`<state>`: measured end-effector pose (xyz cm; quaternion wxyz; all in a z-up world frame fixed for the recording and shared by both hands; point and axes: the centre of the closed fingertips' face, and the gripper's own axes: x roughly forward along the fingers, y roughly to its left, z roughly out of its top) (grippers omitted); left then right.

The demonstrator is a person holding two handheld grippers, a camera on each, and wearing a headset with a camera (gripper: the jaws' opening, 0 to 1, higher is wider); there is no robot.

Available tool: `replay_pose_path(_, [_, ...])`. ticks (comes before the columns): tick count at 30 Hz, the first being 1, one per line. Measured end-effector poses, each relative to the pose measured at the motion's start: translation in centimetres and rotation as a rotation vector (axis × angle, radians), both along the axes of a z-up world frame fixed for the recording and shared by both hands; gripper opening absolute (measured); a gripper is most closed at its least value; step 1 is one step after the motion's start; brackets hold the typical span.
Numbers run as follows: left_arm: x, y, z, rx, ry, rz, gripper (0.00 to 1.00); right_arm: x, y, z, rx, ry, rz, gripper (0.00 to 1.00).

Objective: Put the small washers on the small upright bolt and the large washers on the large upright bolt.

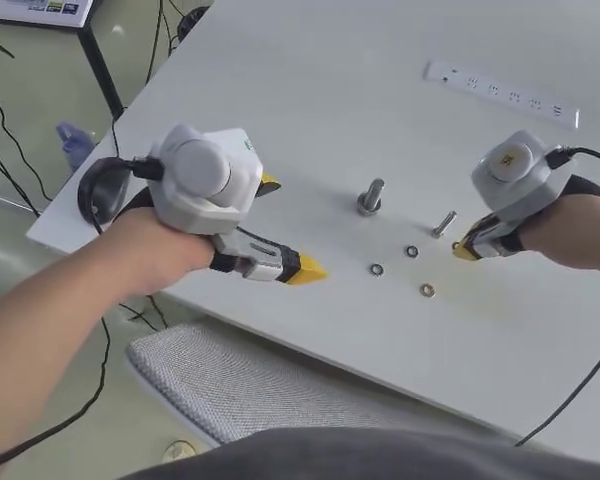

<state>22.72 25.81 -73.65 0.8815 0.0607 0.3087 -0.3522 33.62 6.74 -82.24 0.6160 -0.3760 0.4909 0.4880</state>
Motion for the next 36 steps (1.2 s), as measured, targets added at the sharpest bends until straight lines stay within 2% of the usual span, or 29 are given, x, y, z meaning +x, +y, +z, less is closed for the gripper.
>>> replay_pose_path(14, [0.3,0.4,0.0,-0.01,-0.008,0.019,0.84,2.2,1.2,2.5,0.018,-0.041,0.002,0.12])
replay_pose_path(20, [0.5,0.4,0.0,-0.019,-0.012,0.024,0.87,2.9,1.7,3.1,0.021,-0.049,0.011,0.12])
replay_pose_path(30, [0.3,0.2,-0.2,-0.028,-0.002,0.022,0.95,4.2,2.2,2.1,0.011,-0.05,0.026,0.12])
replay_pose_path(36, [0.1,0.1,-0.6,-0.021,0.009,0.017,0.95,4.1,2.2,1.8,0.003,-0.044,0.028,0.12])
